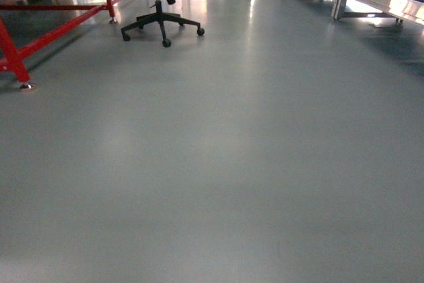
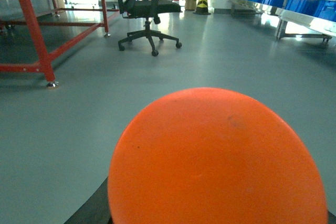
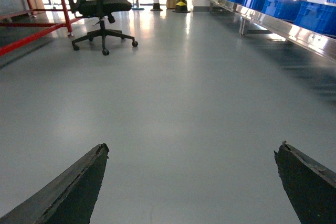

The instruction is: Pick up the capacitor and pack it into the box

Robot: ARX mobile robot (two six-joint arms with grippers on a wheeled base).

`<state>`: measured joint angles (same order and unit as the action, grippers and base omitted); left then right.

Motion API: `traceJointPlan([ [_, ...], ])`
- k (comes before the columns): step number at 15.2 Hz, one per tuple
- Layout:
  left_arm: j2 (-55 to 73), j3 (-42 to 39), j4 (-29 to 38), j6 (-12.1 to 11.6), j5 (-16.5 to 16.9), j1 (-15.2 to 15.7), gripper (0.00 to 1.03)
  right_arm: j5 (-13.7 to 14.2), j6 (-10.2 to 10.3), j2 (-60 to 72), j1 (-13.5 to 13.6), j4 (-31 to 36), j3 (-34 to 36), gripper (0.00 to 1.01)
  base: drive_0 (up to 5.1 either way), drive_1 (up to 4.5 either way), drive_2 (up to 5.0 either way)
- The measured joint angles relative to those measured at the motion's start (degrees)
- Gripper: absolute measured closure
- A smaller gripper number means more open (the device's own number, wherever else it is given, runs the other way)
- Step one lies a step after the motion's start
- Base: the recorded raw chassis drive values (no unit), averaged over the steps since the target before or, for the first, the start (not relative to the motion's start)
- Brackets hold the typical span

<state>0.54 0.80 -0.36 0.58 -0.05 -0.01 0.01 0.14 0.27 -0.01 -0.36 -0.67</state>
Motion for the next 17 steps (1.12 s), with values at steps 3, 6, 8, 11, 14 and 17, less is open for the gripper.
traceJointPlan([
  [3,0.0,0.0,0.0,0.0,0.0,0.0,0.59,0.0,0.0,0.0,0.0,0.2,0.0,0.03,-5.0,2.49,2.5],
  [6,0.0,0.0,0.1,0.0,0.1,0.0,0.59,0.0,0.0,0.0,0.0,0.2,0.0,0.03,-4.9,2.58,2.6],
  [8,0.0,0.0,0.1,0.0,0.0,0.0,0.59,0.0,0.0,0.0,0.0,0.2,0.0,0.03,-4.9,2.54,2.5],
  [11,0.0,0.0,0.0,0.0,0.0,0.0,0.59,0.0,0.0,0.0,0.0,0.2,0.0,0.03,-4.9,2.53,2.5],
  [14,0.0,0.0,0.0,0.0,0.0,0.0,0.59,0.0,0.0,0.0,0.0,0.1,0.0,0.03,-5.0,2.49,2.5],
  [17,0.0,0.0,0.2,0.0,0.0,0.0,0.59,0.0,0.0,0.0,0.0,0.5,0.0,0.03,-5.0,2.44,2.4],
])
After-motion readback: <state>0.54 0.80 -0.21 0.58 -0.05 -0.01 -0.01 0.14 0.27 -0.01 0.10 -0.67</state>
